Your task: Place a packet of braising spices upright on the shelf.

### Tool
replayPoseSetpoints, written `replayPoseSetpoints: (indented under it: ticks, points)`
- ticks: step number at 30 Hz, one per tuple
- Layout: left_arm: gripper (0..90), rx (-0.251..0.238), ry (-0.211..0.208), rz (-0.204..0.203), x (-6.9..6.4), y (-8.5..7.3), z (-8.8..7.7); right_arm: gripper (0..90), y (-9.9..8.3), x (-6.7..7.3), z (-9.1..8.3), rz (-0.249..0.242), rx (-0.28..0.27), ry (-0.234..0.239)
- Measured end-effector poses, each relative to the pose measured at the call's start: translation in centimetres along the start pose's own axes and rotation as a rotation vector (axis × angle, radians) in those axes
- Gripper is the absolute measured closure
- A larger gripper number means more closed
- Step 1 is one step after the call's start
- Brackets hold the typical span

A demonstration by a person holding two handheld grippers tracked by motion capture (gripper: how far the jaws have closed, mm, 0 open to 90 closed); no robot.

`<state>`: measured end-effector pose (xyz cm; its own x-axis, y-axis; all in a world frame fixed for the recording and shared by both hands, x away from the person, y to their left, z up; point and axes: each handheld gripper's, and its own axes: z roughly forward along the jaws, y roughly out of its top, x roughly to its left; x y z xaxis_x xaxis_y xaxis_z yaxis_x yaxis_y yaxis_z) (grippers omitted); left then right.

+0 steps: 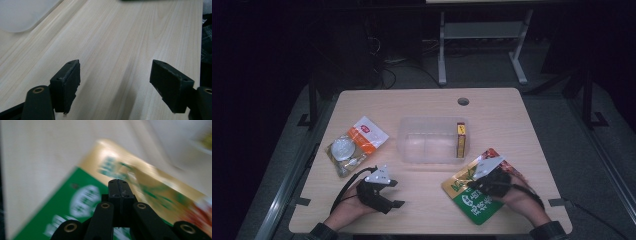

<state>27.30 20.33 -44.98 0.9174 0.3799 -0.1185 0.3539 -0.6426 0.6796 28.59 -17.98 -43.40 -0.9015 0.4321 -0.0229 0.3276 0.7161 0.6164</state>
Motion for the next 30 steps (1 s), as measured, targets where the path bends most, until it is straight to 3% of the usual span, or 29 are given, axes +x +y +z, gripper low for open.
replayPoseSetpoints:
  ticks: [1,2,3,4,7,10,14,18,21,22,24,30]
  points:
    - [25.3,0.000,0.004,0.007,0.0,0.0,0.0,90.0,-1.7,-2.2,-1.6,0.098,-0.018,-0.093]
    - [25.3,0.000,0.004,0.007,0.0,0.0,0.0,90.0,-1.7,-2.2,-1.6,0.098,-0.018,-0.093]
    - [25.3,-0.002,0.004,0.005,-0.1,0.0,0.0,90.0,-3.5,-4.3,-2.9,0.169,-0.012,-0.173]
    - [25.3,-0.001,0.002,0.005,-0.1,0.0,0.0,90.0,-4.4,-5.1,-3.4,0.194,0.004,-0.217]
    - [25.3,-0.001,0.001,0.002,-0.1,0.0,0.1,90.0,-6.8,-6.9,-4.4,0.282,0.025,-0.301]
    - [25.3,0.006,0.003,0.005,-0.1,0.1,0.2,90.0,-8.8,-8.1,-5.0,0.343,0.052,-0.336]
    - [25.3,0.009,-0.001,0.005,-0.1,0.1,0.2,90.0,-9.7,-8.4,-4.9,0.367,0.077,-0.335]
    - [25.3,0.011,0.005,0.013,0.0,0.1,0.1,90.0,-10.0,-8.3,-4.6,0.380,0.082,-0.283]
    - [25.3,0.012,0.006,0.016,0.0,0.0,0.0,90.0,-9.9,-8.0,-4.6,0.377,0.086,-0.272]
    - [25.3,0.011,0.008,0.012,0.0,0.0,0.0,90.0,-9.9,-7.8,-4.7,0.389,0.083,-0.240]
    - [25.3,0.005,0.011,0.010,0.0,0.0,0.0,90.0,-9.8,-7.5,-4.6,0.394,0.078,-0.222]
    - [26.3,-0.002,0.012,0.009,-0.1,0.1,0.0,90.0,-9.1,-6.4,-4.2,0.355,0.086,-0.178]
